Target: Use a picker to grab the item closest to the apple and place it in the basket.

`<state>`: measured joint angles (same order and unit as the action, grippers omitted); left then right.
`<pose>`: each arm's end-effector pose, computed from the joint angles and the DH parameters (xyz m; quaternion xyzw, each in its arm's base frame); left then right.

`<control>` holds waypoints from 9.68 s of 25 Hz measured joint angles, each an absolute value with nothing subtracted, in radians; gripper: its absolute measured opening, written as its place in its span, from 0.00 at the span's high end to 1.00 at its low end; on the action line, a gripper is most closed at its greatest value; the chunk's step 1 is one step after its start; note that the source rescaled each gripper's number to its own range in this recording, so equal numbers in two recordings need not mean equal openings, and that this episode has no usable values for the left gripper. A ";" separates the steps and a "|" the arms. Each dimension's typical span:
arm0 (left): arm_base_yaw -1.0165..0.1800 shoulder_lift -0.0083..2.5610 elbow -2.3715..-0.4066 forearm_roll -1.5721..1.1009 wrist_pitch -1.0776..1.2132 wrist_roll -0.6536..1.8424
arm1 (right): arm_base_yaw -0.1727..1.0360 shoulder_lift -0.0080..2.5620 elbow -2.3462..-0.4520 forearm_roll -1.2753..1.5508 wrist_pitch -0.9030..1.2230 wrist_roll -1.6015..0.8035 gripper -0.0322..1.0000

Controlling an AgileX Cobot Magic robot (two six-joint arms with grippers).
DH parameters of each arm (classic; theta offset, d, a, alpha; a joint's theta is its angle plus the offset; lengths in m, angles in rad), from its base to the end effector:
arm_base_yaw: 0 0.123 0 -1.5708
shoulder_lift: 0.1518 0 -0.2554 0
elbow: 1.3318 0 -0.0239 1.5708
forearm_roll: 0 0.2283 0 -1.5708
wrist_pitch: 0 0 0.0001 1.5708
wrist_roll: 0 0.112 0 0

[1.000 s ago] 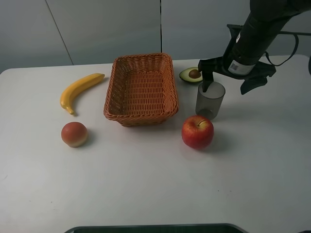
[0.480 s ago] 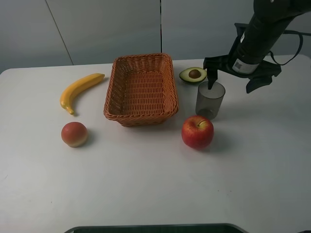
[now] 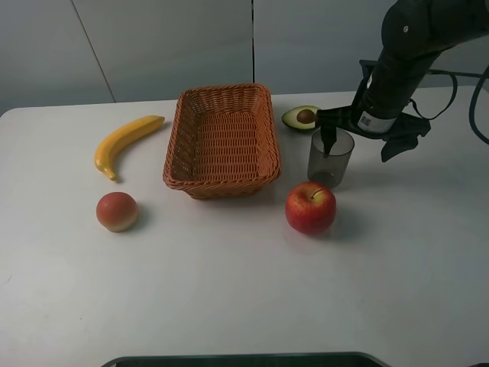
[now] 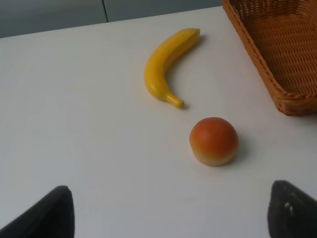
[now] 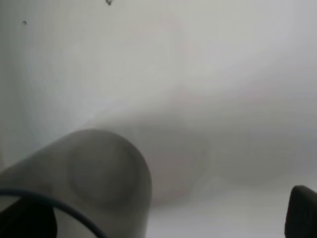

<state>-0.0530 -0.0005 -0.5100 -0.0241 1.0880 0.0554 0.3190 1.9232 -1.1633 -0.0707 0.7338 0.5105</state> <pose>0.0214 -0.0035 0.2569 0.0471 0.8562 -0.0114 0.5143 0.3199 0.1001 0.1127 0.0711 0.9938 0.0095 0.0854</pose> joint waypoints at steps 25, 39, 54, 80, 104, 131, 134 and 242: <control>-0.053 -0.001 -0.510 -0.024 1.088 0.055 | 0.319 1.968 -1.171 -0.062 0.725 0.515 0.97; -0.053 -0.001 -0.510 -0.024 1.088 0.055 | 0.319 1.968 -1.171 -0.062 0.732 0.515 0.97; -0.053 -0.001 -0.510 -0.024 1.088 0.055 | 0.321 1.888 -1.171 -0.077 0.731 0.521 0.97; -0.053 -0.001 -0.510 -0.024 1.088 0.055 | 0.612 2.020 -1.629 -0.142 0.757 0.461 0.97; -0.053 -0.001 -0.510 -0.024 1.088 0.055 | 0.641 2.181 -1.640 -0.254 0.627 0.507 0.97; -0.053 -0.001 -0.510 -0.024 1.088 0.055 | 0.650 2.208 -1.640 -0.254 0.631 0.536 0.83; -0.053 -0.001 -0.510 -0.024 1.088 0.055 | 0.650 2.205 -1.640 -0.254 0.630 0.538 0.81; -0.053 -0.001 -0.510 -0.024 1.088 0.055 | 0.032 -0.001 -0.511 0.036 1.104 -0.120 0.03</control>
<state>-0.0530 -0.0005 -0.5100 -0.0241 1.0880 0.0554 0.0322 -0.0008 -0.5114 0.0360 1.1044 -0.1202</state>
